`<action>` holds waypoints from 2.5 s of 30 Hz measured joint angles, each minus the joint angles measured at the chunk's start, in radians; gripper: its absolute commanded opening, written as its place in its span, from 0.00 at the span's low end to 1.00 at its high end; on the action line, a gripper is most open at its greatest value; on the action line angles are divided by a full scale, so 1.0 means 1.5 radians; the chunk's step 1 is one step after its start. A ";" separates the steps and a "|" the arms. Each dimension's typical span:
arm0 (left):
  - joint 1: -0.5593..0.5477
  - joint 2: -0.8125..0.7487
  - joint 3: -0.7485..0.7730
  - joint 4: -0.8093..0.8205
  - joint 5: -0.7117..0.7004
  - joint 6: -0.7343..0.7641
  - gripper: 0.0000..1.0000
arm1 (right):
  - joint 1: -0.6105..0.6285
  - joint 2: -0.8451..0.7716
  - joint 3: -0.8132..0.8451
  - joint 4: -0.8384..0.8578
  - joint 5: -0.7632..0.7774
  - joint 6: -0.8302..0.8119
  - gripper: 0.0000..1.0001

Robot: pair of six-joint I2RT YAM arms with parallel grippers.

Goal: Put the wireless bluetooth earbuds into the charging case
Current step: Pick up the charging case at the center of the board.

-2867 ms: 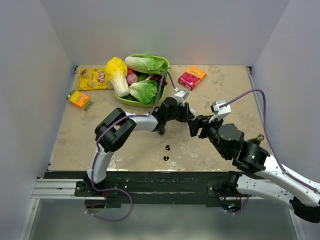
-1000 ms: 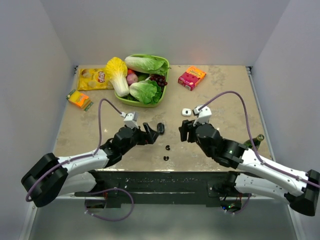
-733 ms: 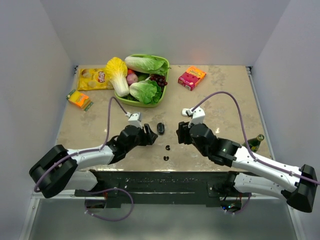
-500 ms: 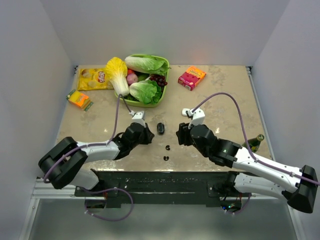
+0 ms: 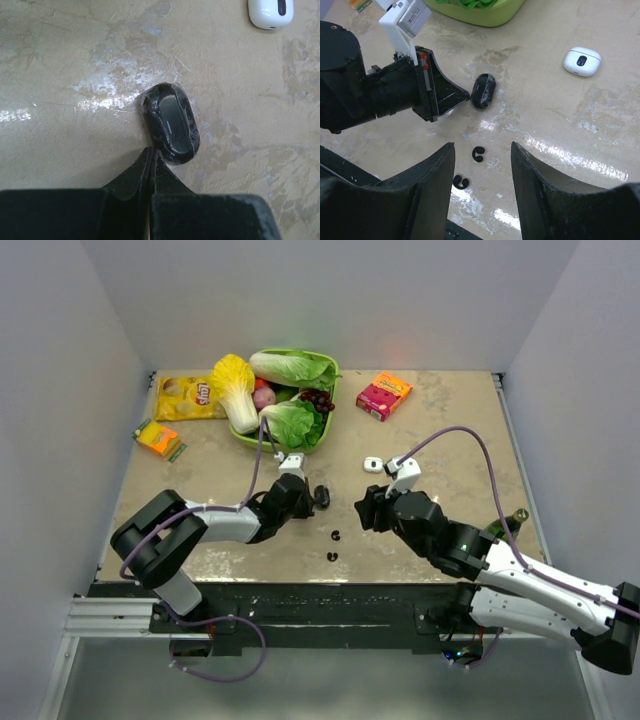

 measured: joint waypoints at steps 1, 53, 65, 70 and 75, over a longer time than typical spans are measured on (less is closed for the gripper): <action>0.000 0.005 0.003 0.000 0.000 0.000 0.02 | 0.000 -0.001 0.000 0.000 0.000 0.000 0.52; 0.002 -0.064 0.021 -0.064 0.044 0.159 0.00 | 0.000 -0.082 0.000 -0.026 -0.008 -0.019 0.67; -0.005 0.047 0.038 -0.013 0.127 0.141 0.00 | 0.000 -0.080 0.000 -0.039 -0.008 -0.017 0.66; -0.005 0.079 0.066 0.002 0.138 0.131 0.00 | 0.000 -0.080 0.000 -0.042 -0.008 -0.017 0.66; -0.007 0.104 0.096 0.001 0.137 0.125 0.00 | 0.000 -0.081 0.000 -0.044 -0.007 -0.017 0.66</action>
